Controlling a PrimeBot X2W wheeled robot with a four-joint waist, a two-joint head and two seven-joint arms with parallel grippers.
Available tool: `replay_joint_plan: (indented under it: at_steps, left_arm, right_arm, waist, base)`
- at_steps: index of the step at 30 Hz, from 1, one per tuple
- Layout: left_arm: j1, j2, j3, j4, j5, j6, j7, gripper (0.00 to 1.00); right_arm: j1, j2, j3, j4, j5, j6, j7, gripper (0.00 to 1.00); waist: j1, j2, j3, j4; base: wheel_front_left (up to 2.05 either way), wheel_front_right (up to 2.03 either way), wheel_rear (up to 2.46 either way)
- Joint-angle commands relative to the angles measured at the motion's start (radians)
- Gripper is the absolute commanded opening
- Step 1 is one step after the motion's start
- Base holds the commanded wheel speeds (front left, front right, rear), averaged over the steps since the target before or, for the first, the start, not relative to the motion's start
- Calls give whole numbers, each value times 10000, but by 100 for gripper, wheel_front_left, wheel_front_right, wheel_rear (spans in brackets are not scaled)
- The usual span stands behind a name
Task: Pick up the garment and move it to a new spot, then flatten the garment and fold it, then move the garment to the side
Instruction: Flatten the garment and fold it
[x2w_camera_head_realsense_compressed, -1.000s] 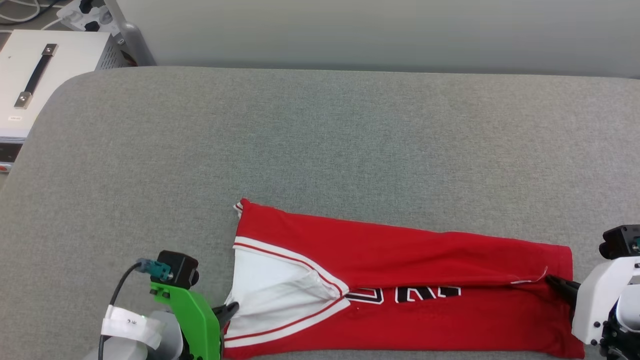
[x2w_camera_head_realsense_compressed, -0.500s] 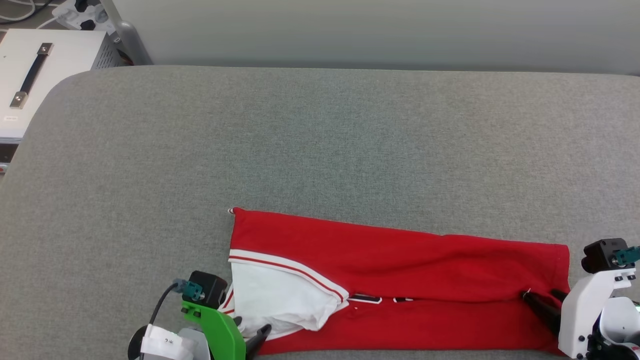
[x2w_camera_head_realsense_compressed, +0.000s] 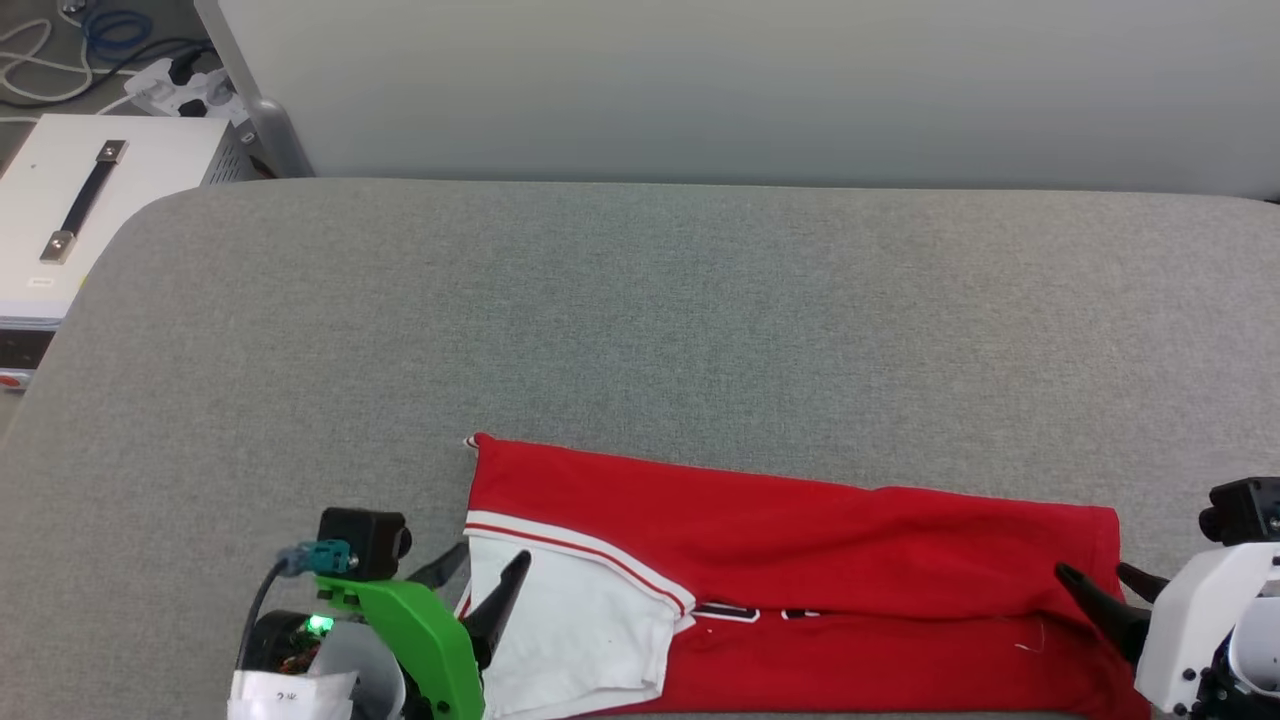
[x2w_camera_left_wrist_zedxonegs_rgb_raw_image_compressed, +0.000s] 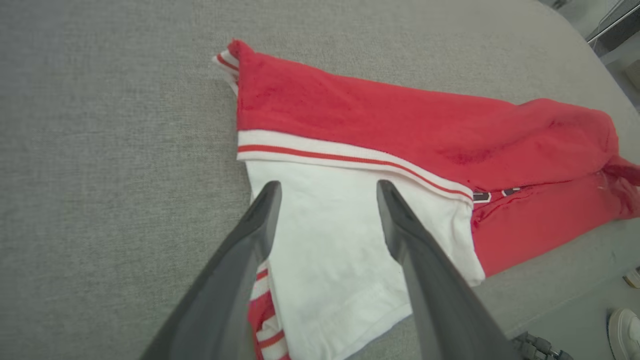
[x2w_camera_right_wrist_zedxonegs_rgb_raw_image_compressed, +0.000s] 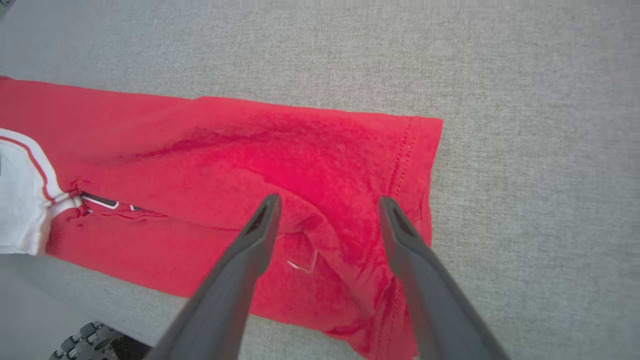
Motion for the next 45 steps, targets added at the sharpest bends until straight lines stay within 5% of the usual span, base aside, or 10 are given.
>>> replay_joint_plan:
  at_steps: [1, 8, 14, 20, 27, 31, 45]
  left_arm:
    - [139, -7, 101, -20, 182, 18, -305, 100]
    - [-40, -99, 488, -144, 1841, -119, -3192, 100]
    - [57, -635, 1773, -731, 3459, 80, -3527, 100]
    - [912, -1722, 3985, -1588, 5378, -537, -3532, 100]
    - [1630, -2971, 5558, -1338, 6664, -1896, -3534, 100]
    - [1708, -3409, 6006, -1135, 7043, -2307, -3534, 100]
    - [1772, -3617, 6082, -866, 7154, -2516, -3535, 100]
  right_arm:
    - [161, 104, -180, -86, 3, -7, 113, 100]
    - [222, 1192, -1945, -57, 115, -7, 1447, 100]
    - [-144, 1840, -3142, 374, -280, -7, 2251, 100]
    - [-793, 2162, -4065, 955, -1106, -7, 2418, 100]
    - [-1235, 2334, -4319, 1743, -1339, -7, 2714, 100]
    - [-1196, 2414, -4181, 2011, -1209, -7, 2842, 100]
    - [-915, 2844, -3145, 2644, -626, -7, 2619, 100]
  waist:
    - [0, 0, -65, 30]
    - [0, 0, -48, 144]
    - [0, 0, 169, 268]
    - [0, 0, 531, 347]
    - [0, 0, 845, 488]
    - [0, 0, 912, 598]
    - [0, 0, 681, 657]
  base:
    - [0, 0, 0]
    - [0, 0, 0]
    - [0, 0, 0]
    - [0, 0, 0]
    - [0, 0, 0]
    - [0, 0, 0]
    - [0, 0, 0]
